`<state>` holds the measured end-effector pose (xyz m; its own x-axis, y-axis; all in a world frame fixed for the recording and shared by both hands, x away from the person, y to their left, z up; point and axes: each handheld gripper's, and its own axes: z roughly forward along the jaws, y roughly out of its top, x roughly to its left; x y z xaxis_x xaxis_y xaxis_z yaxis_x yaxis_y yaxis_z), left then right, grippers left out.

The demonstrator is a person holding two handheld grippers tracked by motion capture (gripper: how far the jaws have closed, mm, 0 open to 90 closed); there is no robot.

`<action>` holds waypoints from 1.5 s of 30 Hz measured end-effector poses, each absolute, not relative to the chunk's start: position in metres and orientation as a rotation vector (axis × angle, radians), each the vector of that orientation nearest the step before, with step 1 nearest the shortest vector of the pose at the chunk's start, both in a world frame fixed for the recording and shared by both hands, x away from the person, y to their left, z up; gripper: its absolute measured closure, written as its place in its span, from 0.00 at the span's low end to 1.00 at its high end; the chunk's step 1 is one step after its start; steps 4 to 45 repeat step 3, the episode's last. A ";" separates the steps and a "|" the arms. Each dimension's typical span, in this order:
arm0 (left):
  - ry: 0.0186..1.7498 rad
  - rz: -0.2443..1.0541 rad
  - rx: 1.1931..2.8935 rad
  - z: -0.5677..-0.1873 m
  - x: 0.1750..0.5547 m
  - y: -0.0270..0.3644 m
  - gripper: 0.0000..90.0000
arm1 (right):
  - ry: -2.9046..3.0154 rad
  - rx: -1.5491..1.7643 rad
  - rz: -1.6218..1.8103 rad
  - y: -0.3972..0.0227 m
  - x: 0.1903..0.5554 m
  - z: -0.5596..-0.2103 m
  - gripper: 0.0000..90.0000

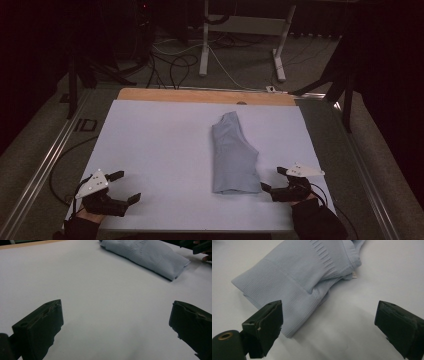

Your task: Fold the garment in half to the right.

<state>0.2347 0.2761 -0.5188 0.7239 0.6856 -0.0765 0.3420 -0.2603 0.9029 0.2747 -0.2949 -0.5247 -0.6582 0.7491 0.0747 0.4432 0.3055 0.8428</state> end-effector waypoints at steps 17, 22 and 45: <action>0.797 0.408 1.863 -0.518 0.235 0.276 0.00 | 2.251 1.074 1.280 -0.295 0.275 -0.525 0.09; 0.797 0.408 1.863 -0.518 0.235 0.276 0.00 | 2.251 1.074 1.280 -0.295 0.275 -0.525 0.09; 0.797 0.408 1.863 -0.518 0.235 0.276 0.00 | 2.251 1.074 1.280 -0.295 0.275 -0.525 0.09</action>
